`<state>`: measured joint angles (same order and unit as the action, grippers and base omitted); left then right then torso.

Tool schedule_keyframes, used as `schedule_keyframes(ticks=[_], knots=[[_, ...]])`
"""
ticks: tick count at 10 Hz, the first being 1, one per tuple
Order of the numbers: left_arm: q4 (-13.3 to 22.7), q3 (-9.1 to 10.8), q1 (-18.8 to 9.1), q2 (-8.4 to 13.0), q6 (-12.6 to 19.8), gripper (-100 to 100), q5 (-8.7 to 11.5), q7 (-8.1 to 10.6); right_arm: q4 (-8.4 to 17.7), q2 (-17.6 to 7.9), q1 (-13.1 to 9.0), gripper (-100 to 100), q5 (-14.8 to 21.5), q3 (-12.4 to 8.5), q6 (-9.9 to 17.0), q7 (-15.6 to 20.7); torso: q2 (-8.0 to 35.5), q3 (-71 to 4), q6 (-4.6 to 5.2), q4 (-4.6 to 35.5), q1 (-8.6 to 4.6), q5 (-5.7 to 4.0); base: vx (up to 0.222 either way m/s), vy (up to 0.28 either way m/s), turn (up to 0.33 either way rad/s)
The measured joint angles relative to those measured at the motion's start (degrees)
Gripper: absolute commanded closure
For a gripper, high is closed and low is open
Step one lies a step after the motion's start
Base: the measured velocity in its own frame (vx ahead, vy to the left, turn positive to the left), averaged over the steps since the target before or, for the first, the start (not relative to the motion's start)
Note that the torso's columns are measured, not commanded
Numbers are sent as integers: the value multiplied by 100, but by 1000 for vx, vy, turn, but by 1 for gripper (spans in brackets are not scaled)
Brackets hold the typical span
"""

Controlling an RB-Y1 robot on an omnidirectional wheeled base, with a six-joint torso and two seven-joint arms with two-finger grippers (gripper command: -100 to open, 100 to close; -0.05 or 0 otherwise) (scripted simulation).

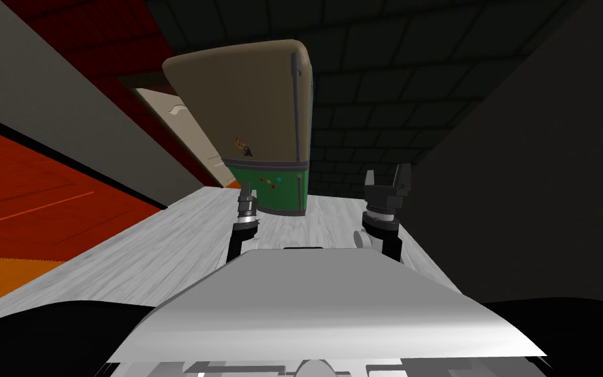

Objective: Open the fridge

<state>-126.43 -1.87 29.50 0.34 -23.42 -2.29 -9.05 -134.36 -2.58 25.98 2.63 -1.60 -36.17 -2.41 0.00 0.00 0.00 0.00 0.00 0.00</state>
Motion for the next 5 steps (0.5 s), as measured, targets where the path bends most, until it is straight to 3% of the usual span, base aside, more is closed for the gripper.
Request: schedule_keyframes(ticks=[2,5], knots=[[0,0,0,0,0,0,0,0,0,0,0,0,0,0,0,0,597,-1200,0,600,0,0,0,0,0],[-1,0,0,0,0,0,0,0,-1,0,0,0,0,0,0,0,1845,-3692,0,1846,0,0,0,0,0]])
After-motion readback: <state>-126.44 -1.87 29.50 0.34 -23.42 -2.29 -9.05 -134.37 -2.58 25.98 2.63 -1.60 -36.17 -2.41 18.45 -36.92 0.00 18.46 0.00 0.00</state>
